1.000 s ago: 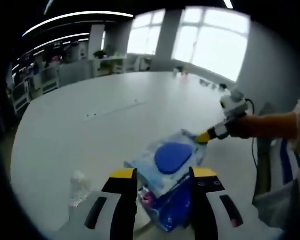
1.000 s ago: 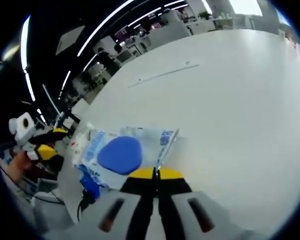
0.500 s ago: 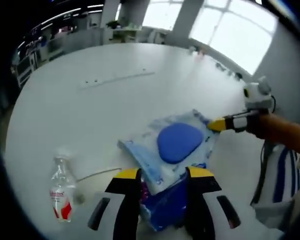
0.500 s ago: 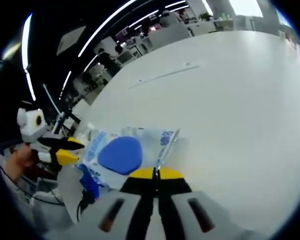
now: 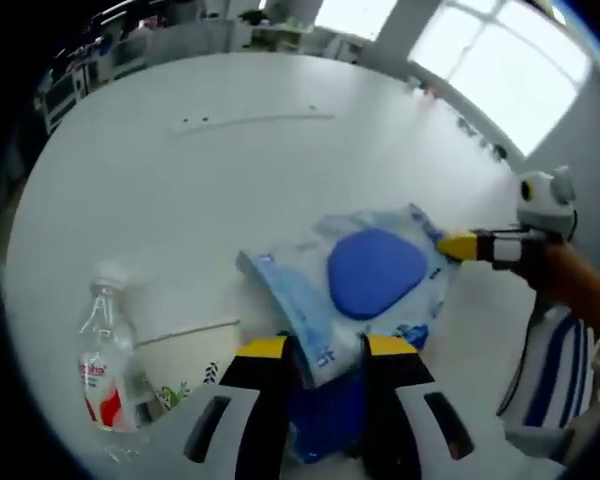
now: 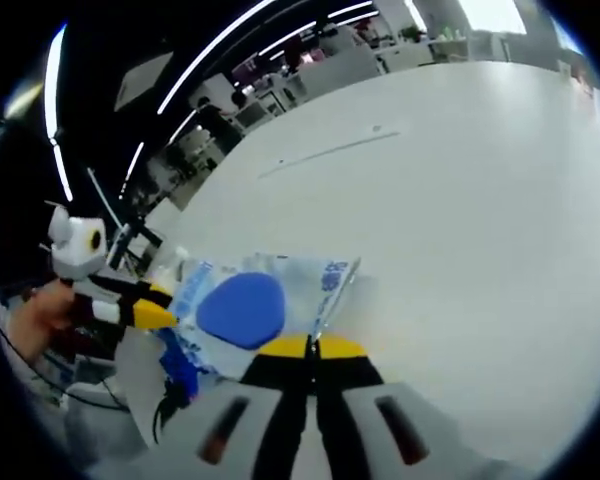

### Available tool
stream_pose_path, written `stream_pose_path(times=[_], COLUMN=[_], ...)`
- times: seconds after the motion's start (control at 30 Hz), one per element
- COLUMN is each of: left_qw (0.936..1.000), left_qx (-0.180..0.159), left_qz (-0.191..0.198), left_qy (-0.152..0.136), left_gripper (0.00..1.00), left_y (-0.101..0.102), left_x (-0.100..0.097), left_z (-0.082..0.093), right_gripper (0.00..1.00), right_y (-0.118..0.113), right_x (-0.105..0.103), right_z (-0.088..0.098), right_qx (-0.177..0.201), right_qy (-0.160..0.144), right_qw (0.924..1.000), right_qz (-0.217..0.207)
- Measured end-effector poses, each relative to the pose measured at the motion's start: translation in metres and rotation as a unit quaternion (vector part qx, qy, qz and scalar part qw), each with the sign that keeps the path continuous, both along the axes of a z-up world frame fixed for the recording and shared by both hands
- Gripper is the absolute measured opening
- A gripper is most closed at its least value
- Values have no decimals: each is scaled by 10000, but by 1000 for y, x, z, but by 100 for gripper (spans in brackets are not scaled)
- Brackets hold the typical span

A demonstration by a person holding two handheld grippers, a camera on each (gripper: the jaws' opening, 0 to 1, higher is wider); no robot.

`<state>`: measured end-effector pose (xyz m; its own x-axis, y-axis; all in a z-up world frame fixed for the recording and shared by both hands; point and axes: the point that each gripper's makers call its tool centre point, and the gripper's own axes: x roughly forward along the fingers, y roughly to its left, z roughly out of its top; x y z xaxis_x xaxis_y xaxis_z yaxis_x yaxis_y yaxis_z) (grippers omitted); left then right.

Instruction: Arrange the tabletop items into an orderly group along one side of the table until the central work area is clear of visible clutter.

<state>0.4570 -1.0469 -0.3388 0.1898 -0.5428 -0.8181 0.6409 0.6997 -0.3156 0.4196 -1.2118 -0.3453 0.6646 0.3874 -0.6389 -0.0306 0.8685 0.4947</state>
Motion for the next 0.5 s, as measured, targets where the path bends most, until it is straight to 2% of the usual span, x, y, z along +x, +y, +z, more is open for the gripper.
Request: stream_pose_path(times=[0.13,0.23,0.33,0.5], left_qw=[10000,9999,9999,9999], left_qx=[29,131,85,102], left_qz=[52,32,32,-24], left_qy=[61,-25,42,-1], left_gripper=[11,3,1,0], left_y=[2,6,5,6], left_x=[2,5,4,3], left_z=[-4,-5,-5,-4], right_gripper=[0,0,0,0], right_y=[-1,-1,0,2], right_x=[0,0,1,2], right_z=[0,0,1,5], right_qx=[3,-15,21,47], right_qy=[5,8,-2,-45], right_qw=[10000,10000,10000,10000], right_qz=[-11,-5,-21,-12])
